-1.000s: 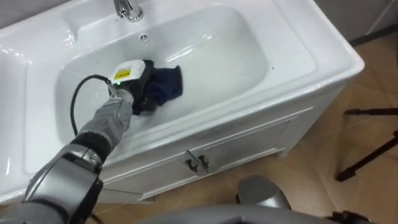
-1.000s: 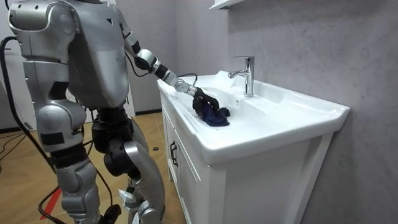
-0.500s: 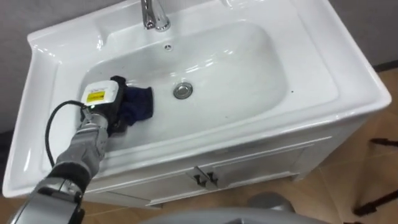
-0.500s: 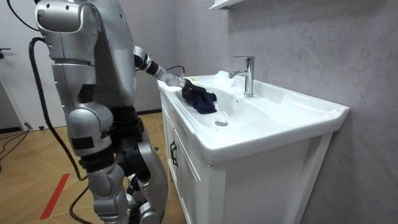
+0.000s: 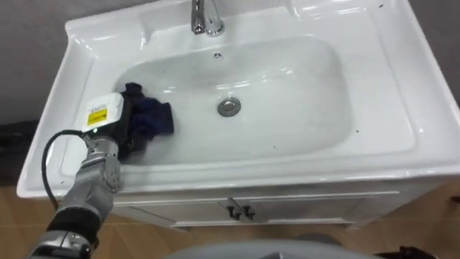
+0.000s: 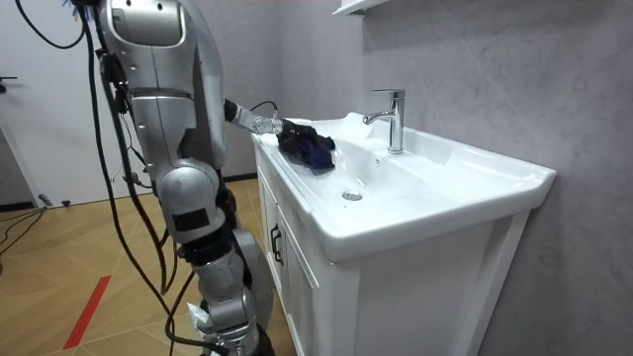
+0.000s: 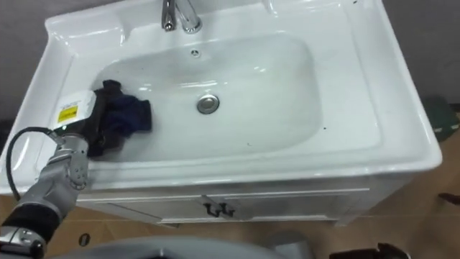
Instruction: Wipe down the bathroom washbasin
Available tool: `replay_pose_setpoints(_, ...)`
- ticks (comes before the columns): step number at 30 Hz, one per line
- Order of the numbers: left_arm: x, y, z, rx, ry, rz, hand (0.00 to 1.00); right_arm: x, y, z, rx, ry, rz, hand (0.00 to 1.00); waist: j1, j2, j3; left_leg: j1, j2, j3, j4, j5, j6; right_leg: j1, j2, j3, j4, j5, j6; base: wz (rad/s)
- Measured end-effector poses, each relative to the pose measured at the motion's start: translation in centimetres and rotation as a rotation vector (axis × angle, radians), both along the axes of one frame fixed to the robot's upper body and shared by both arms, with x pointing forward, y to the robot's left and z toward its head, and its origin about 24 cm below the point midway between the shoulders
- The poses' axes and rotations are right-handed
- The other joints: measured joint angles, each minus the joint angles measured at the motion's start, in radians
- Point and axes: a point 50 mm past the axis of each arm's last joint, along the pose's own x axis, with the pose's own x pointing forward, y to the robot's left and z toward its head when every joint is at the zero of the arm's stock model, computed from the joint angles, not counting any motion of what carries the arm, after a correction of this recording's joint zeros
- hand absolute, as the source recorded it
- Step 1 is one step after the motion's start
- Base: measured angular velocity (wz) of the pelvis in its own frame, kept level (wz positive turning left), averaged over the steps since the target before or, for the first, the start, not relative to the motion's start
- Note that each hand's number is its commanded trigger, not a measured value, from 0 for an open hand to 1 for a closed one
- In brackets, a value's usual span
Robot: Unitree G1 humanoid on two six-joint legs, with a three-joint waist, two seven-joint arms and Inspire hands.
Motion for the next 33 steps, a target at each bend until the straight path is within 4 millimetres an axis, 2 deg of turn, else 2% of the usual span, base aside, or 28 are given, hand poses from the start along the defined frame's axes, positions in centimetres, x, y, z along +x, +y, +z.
replay_pose_setpoints(1, 0.2, -0.2, 0.6, -0.021, -0.031, -0.001, 1.0, -0.2, 0.4, -0.2, 0.013, 0.007, 0.002, 0.0, 0.002, -0.005, -0.004, -0.005, -0.001, -0.006, 0.0, 0.0, 0.0, 0.007, -0.001, -0.013, -0.011, 0.001, 0.001, 0.42)
replay_pose_setpoints(4, 0.4, -0.4, 1.9, -0.048, -0.102, -0.003, 1.0, -0.3, 1.2, -0.5, 0.042, -0.001, 0.003, 0.0, 0.011, -0.024, -0.0045, -0.011, -0.003, -0.023, 0.003, 0.0, -0.001, 0.018, -0.001, -0.032, -0.029, 0.004, 0.003, 0.23)
replay_pose_setpoints(8, 1.0, -0.9, 3.2, -0.088, -0.165, -0.007, 1.0, -0.4, 1.4, -0.6, 0.05, 0.0, 0.012, 0.0, 0.014, -0.026, -0.0049, -0.013, -0.011, -0.049, 0.003, -0.001, 0.0, 0.042, -0.005, -0.054, -0.06, 0.011, 0.009, 0.19)
replay_pose_setpoints(10, 1.5, -1.5, 5.0, -0.097, -0.254, -0.034, 1.0, -1.1, 1.7, -0.7, 0.057, 0.019, 0.007, 0.0, 0.02, -0.029, -0.0032, -0.003, -0.015, -0.051, -0.003, -0.001, 0.0, 0.063, -0.005, -0.059, -0.075, 0.014, 0.014, 0.13)
replay_pose_setpoints(15, 1.8, -2.0, 7.3, -0.101, -0.389, -0.05, 1.0, -1.5, 1.9, -0.8, 0.065, 0.044, 0.022, 0.0, 0.026, -0.035, 0.0019, 0.024, -0.017, -0.047, -0.015, -0.001, 0.001, 0.088, -0.007, -0.06, -0.08, 0.015, 0.016, 0.0)
replay_pose_setpoints(20, 1.9, -2.3, 7.7, -0.108, -0.411, -0.069, 1.0, -1.7, 2.0, -0.9, 0.079, 0.048, 0.029, 0.0, 0.023, -0.031, 0.0042, 0.031, -0.015, -0.05, -0.019, -0.001, 0.0, 0.102, -0.006, -0.068, -0.08, 0.015, 0.016, 0.02)
replay_pose_setpoints(23, 1.9, -2.2, 7.9, -0.12, -0.428, -0.059, 1.0, -1.9, 2.0, -0.9, 0.085, 0.055, 0.036, 0.0, 0.029, -0.028, 0.0088, 0.038, -0.015, -0.05, -0.021, -0.001, 0.0, 0.106, -0.006, -0.069, -0.08, 0.015, 0.016, 0.0)
replay_pose_setpoints(27, 1.7, -2.0, 7.8, -0.133, -0.459, -0.032, 1.0, -1.9, 2.2, -0.9, 0.094, 0.08, 0.091, 0.0, 0.045, -0.029, 0.01, 0.038, -0.016, -0.049, -0.022, -0.001, 0.0, 0.099, -0.006, -0.066, -0.083, 0.015, 0.016, -0.02)
replay_pose_setpoints(30, 1.6, -1.5, 7.9, -0.12, -0.475, -0.009, 1.0, -1.9, 2.2, -0.9, 0.096, 0.093, 0.102, 0.0, 0.054, -0.029, 0.0092, 0.029, -0.017, -0.048, -0.02, -0.001, 0.0, 0.093, -0.006, -0.065, -0.095, 0.015, 0.016, 0.0)
replay_pose_setpoints(33, 0.6, 0.0, 6.5, -0.094, -0.432, 0.064, 1.0, -1.8, 2.0, -0.9, 0.092, 0.1, 0.114, 0.0, 0.055, -0.025, 0.0031, 0.033, -0.017, -0.048, -0.021, -0.001, 0.001, 0.094, -0.005, -0.056, -0.093, 0.016, 0.018, -0.07)
